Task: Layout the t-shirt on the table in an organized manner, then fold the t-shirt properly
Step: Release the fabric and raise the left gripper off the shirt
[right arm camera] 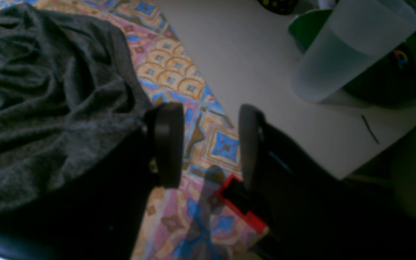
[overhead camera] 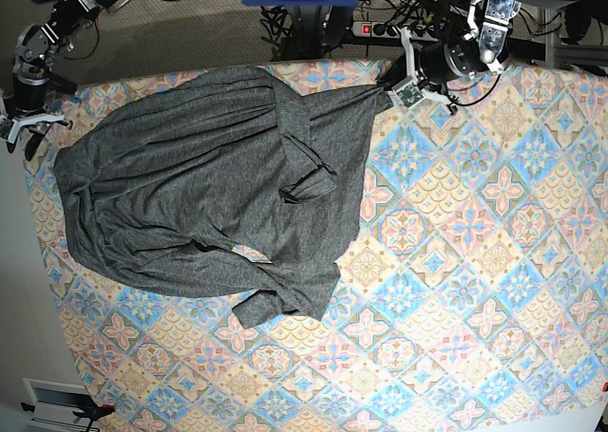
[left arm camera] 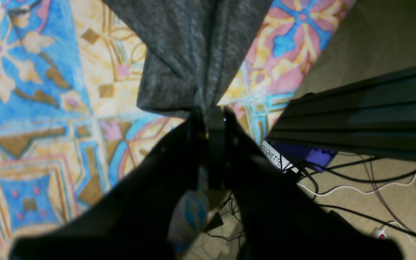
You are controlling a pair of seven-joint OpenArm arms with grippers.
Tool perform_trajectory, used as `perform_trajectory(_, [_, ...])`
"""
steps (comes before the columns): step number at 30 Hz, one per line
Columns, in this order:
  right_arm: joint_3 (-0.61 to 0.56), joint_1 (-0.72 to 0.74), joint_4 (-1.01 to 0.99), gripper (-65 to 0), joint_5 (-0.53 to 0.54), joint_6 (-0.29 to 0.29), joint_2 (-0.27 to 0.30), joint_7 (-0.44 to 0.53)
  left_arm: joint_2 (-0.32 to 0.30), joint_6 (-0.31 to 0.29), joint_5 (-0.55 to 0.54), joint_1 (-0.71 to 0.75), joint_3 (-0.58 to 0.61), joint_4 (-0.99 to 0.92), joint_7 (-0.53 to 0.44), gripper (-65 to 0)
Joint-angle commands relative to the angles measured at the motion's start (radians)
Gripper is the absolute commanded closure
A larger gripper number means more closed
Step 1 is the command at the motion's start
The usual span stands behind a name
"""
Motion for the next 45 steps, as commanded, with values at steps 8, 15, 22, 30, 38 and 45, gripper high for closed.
perform_trajectory(8, [0.004,0.005,0.016,-23.5,0.014,-0.005,0.018,0.027,-0.029,0.009,0.130,0.102,-0.082,-0.112,0.051,-2.1])
perform_trajectory(15, [0.002,0.005,0.017,-23.5,0.014,-0.004,-0.005,0.027,-0.013,0.009,0.130,0.091,-0.108,-0.119,0.057,-3.7])
perform_trajectory(22, [-0.067,-0.006,0.017,-23.5,-0.034,-0.004,-0.006,0.027,0.070,0.009,0.129,0.070,-0.181,-0.099,0.057,-26.8])
perform_trajectory(30, [-0.081,0.026,0.017,-23.5,-0.144,-0.004,-0.009,0.028,0.171,0.009,0.129,0.068,-0.328,0.062,0.057,-36.0])
perform_trajectory(38, [-0.081,0.028,0.023,-23.5,-0.146,-0.004,-0.040,0.028,0.222,0.009,0.133,0.037,-0.401,0.071,0.059,-36.0])
perform_trajectory(45, [-0.084,0.028,0.023,-23.5,-0.146,-0.004,-0.041,0.028,0.258,0.009,0.127,-0.018,-0.397,0.120,0.057,-36.0])
